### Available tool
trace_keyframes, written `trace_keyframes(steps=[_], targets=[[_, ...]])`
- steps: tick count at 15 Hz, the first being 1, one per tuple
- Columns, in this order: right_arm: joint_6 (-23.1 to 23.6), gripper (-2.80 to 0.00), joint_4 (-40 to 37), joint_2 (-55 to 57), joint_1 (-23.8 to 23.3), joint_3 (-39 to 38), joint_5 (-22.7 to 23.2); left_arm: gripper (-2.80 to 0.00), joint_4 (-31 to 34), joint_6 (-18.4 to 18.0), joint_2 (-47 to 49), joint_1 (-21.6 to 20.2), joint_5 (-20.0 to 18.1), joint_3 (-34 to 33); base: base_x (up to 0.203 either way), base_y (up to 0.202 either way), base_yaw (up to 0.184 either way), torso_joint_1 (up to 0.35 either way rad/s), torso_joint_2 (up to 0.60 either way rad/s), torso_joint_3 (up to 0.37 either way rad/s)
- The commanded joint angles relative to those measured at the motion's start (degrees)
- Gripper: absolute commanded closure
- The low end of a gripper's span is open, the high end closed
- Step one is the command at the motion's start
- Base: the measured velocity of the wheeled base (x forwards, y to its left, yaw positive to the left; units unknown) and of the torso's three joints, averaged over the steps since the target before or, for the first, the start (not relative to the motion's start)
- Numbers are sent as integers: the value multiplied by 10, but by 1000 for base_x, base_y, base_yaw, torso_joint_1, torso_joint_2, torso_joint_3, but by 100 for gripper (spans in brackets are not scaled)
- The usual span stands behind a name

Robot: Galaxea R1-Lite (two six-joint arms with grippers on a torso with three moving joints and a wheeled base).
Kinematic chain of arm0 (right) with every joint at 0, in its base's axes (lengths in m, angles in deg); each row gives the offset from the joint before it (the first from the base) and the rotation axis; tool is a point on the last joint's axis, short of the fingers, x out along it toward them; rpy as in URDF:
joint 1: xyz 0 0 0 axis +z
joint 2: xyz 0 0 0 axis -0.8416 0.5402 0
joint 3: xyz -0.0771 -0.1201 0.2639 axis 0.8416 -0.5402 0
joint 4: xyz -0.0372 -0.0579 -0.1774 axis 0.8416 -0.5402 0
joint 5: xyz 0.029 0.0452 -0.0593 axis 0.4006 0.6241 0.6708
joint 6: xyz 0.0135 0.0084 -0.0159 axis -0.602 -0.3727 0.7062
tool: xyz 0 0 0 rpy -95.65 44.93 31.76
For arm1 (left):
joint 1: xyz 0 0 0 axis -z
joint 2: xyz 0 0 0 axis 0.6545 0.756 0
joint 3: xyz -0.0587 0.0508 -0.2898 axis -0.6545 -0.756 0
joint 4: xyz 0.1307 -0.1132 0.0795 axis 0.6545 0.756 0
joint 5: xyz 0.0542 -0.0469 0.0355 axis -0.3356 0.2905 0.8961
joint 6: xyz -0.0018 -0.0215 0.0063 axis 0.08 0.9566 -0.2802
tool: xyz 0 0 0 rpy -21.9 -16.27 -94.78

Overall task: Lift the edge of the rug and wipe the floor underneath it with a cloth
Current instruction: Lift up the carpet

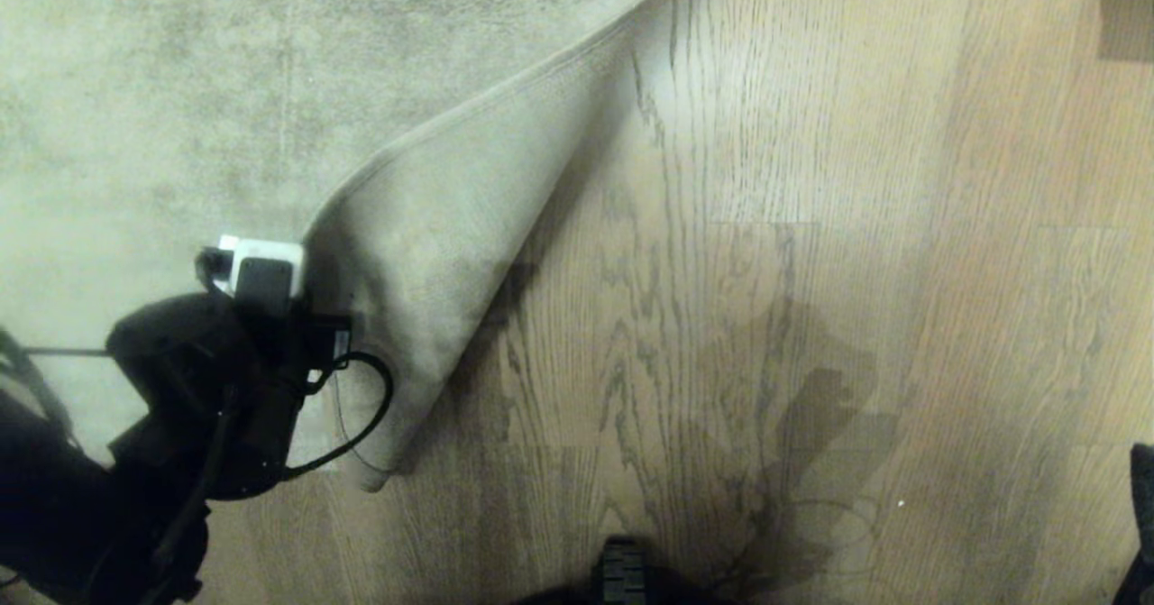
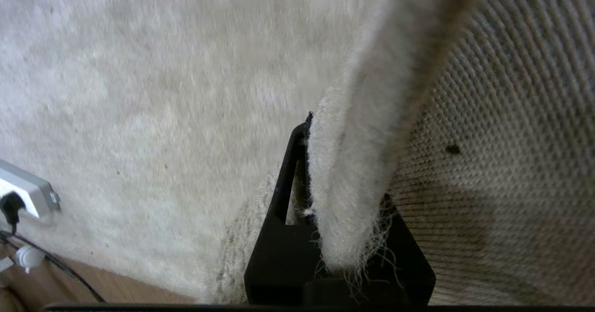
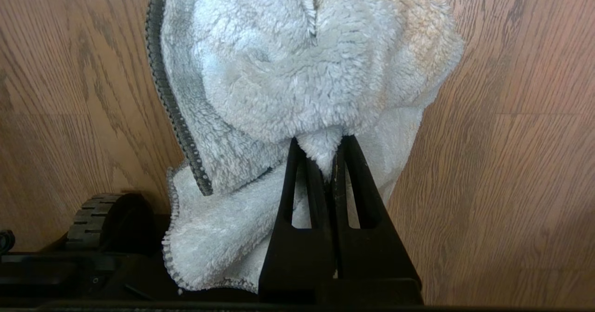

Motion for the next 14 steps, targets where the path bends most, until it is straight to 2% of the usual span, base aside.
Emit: trace_keyframes(steps=[1,5,8,11,14], targets=[[0,0,0,0,0,0,0,0,-44,-1,36,4,2,-41,0,0,0,0,0,0],[0,0,1,0,0,0,0,0,-59,17,38,8,-3,-62,0,0,0,0,0,0],[0,0,0,0,0,0,1,0,-59,26,38,10,-5,-23,0,0,0,0,0,0],[0,0,0,1,0,0,0,0,-46,25,40,-11,-12,10,0,0,0,0,0,0],[0,0,0,0,0,0,0,0,-1,23,26,-25,-71,46,0,0,0,0,0,0]])
